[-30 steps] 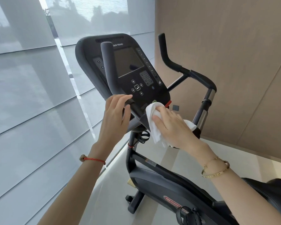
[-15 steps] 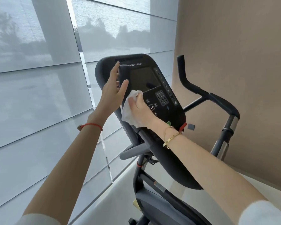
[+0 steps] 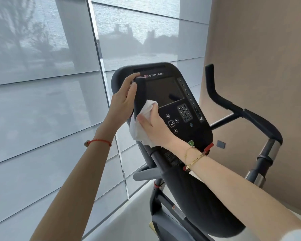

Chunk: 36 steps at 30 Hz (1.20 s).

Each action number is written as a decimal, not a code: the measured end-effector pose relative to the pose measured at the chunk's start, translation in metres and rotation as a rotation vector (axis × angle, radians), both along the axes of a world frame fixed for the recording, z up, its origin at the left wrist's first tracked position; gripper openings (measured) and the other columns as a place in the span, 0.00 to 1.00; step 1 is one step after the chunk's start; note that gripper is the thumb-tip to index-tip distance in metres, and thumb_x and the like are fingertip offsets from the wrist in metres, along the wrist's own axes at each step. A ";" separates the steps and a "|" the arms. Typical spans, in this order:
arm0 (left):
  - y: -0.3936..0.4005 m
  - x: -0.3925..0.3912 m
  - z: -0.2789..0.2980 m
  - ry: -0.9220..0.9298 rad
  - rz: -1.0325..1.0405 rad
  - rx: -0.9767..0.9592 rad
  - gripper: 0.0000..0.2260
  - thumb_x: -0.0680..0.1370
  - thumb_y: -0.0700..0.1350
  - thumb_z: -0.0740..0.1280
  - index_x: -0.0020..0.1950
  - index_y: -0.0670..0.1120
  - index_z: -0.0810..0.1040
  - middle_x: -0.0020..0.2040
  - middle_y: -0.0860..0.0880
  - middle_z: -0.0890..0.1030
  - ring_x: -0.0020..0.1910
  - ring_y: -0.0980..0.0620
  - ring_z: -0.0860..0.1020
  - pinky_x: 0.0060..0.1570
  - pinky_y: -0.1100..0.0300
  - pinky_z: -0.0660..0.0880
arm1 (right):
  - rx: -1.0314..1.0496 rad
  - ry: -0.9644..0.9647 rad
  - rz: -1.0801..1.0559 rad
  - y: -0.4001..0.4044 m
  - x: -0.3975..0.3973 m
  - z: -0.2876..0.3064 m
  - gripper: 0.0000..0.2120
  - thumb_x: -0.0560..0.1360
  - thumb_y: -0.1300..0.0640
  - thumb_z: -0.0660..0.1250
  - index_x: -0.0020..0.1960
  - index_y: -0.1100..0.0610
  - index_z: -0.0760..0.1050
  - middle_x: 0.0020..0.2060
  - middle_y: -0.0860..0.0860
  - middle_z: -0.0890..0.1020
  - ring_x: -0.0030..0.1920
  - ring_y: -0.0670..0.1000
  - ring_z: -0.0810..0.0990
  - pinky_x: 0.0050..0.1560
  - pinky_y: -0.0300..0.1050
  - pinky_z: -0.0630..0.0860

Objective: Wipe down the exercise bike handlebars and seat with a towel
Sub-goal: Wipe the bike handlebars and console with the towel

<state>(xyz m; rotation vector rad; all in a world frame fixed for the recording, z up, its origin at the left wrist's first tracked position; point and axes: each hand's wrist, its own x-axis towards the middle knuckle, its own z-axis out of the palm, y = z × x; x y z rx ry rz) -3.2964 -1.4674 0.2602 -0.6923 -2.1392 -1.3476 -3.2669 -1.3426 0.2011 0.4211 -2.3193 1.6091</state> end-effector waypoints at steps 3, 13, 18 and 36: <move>-0.002 0.001 0.002 -0.008 0.011 -0.005 0.16 0.84 0.53 0.49 0.69 0.61 0.69 0.60 0.58 0.77 0.59 0.58 0.76 0.61 0.58 0.74 | 0.006 0.214 -0.051 -0.005 -0.015 0.018 0.18 0.81 0.51 0.60 0.64 0.52 0.54 0.59 0.59 0.73 0.55 0.57 0.77 0.54 0.54 0.77; -0.001 0.007 0.009 0.038 0.057 0.004 0.16 0.85 0.47 0.52 0.68 0.56 0.73 0.65 0.58 0.71 0.64 0.67 0.67 0.56 0.83 0.58 | -0.181 0.160 -0.034 -0.007 -0.041 0.059 0.24 0.81 0.46 0.61 0.73 0.50 0.57 0.48 0.51 0.79 0.46 0.47 0.81 0.42 0.33 0.77; -0.002 0.005 0.008 0.073 0.063 -0.027 0.16 0.84 0.46 0.53 0.70 0.55 0.72 0.66 0.57 0.73 0.64 0.67 0.68 0.57 0.82 0.59 | -0.244 0.081 0.072 -0.004 -0.046 0.063 0.26 0.80 0.43 0.61 0.73 0.50 0.58 0.59 0.56 0.78 0.59 0.54 0.79 0.62 0.56 0.75; -0.002 -0.003 0.011 0.078 0.086 -0.056 0.14 0.81 0.47 0.61 0.67 0.52 0.75 0.57 0.54 0.81 0.54 0.59 0.80 0.58 0.66 0.75 | -0.253 -0.224 0.301 0.010 -0.023 0.008 0.33 0.79 0.37 0.55 0.78 0.45 0.46 0.68 0.53 0.73 0.67 0.52 0.74 0.71 0.54 0.68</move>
